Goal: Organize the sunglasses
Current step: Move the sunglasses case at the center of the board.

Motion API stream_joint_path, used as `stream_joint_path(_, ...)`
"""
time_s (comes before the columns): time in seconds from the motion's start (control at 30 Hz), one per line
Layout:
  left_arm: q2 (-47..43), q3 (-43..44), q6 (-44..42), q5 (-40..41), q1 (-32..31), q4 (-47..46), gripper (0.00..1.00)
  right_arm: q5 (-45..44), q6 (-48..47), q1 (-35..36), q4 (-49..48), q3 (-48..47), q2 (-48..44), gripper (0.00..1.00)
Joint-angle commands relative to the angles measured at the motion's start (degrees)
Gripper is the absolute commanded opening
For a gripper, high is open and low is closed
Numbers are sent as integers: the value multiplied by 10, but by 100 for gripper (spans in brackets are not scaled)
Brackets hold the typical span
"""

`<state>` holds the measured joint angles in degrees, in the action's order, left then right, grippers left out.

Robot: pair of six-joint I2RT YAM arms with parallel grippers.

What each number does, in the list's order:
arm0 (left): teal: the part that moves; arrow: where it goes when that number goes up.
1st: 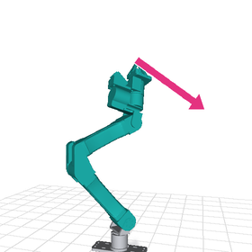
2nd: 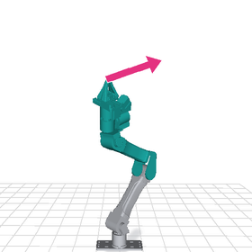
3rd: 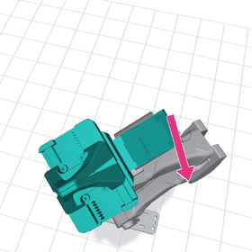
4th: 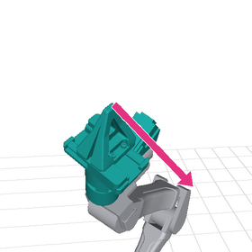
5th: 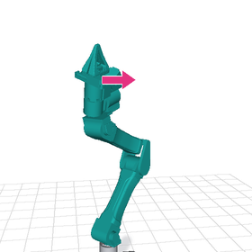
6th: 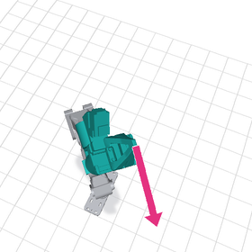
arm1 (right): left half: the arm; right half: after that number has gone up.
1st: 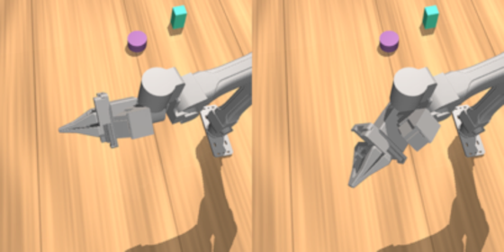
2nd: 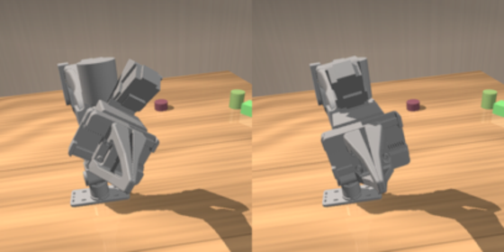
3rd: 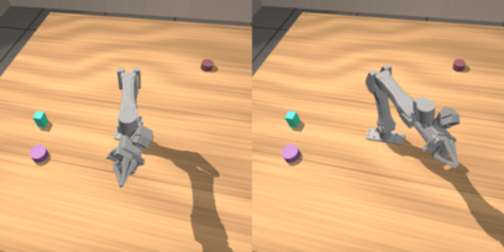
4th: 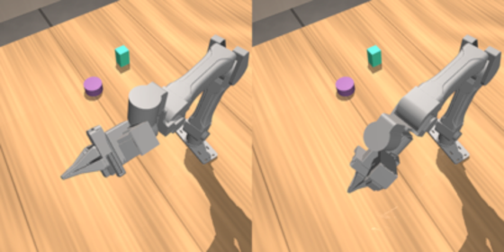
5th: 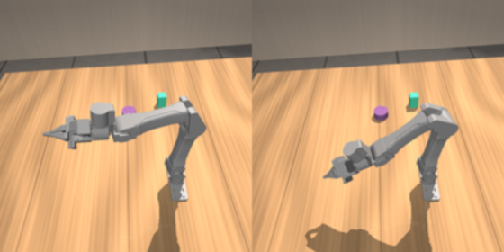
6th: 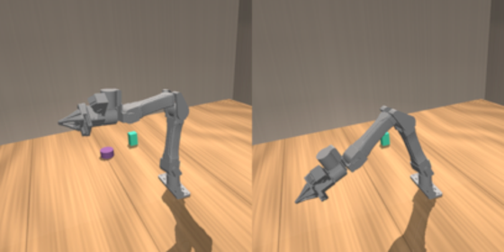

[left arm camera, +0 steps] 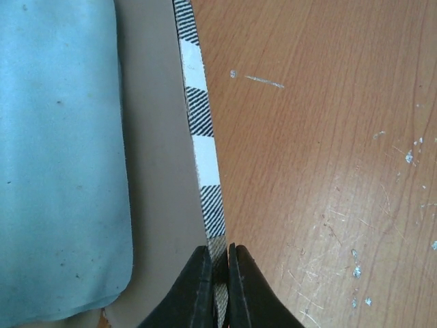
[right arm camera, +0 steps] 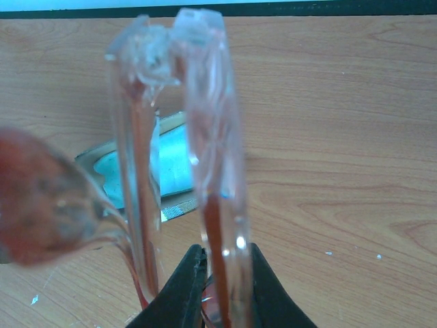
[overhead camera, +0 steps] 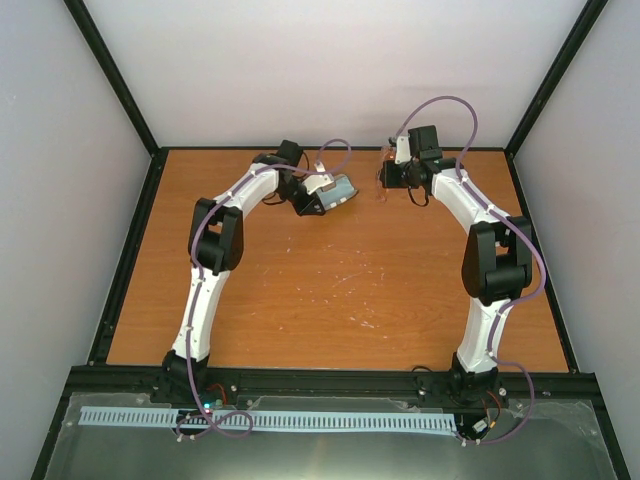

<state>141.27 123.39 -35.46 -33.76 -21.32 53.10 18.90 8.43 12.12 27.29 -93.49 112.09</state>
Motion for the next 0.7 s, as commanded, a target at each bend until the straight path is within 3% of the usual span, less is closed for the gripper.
stream_joint_path(0.0, -3, 10, -13, -18, -3, 15, 1, 7, -3, -3, 1, -15, -2, 3)
stream_joint_path(0.27, -45, -46, -73, -39, -3, 43, 0, 4, -46, -3, 28, -23, -7, 4)
stream_joint_path(0.5, -121, -119, -248, -22, -7, 111, 0, 20, -154, -10, 71, 4, -50, 6)
stream_joint_path(0.67, -176, -188, -371, 26, -19, 153, 1, 93, -259, -9, 54, 95, -127, 5)
